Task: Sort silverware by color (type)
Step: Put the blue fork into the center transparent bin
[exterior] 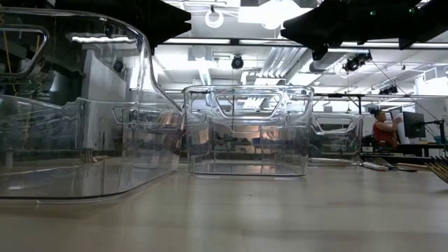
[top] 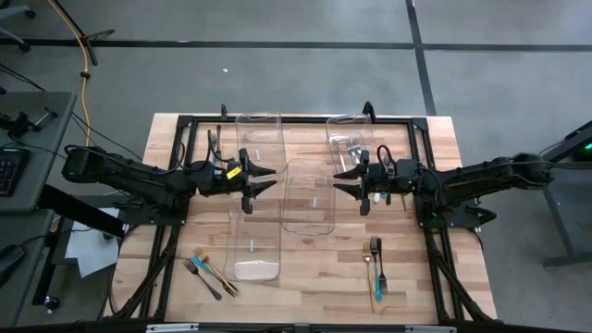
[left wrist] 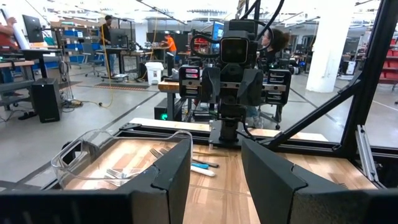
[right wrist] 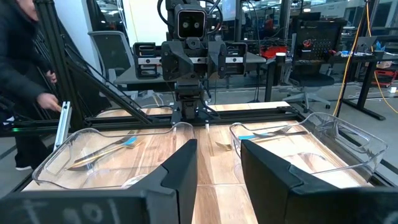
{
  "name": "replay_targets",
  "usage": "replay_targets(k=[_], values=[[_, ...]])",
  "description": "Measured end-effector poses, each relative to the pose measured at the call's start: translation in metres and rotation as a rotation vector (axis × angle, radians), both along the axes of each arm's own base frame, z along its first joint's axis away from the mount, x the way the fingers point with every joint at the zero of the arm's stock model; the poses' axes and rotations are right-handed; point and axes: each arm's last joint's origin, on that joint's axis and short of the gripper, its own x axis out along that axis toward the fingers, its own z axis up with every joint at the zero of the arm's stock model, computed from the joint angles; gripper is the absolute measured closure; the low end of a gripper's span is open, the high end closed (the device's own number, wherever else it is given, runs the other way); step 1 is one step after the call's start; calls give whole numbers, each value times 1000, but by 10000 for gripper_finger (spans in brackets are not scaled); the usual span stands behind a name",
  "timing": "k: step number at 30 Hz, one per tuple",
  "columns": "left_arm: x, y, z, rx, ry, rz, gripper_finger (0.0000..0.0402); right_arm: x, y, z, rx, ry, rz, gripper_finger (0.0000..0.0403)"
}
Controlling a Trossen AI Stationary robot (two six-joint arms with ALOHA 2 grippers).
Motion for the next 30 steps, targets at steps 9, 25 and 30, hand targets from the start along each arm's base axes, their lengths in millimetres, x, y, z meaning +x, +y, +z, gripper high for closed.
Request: replay_targets(k=[9,25,30], values=[[0,0,0,0,0,0,267,0,0,0,0,0,0,284],[0,0,-1,-3,5,0,267,0,0,-1,0,6,-1,284],[0,0,-1,37,14,3,267,0,0,-1,0,8,0,284]])
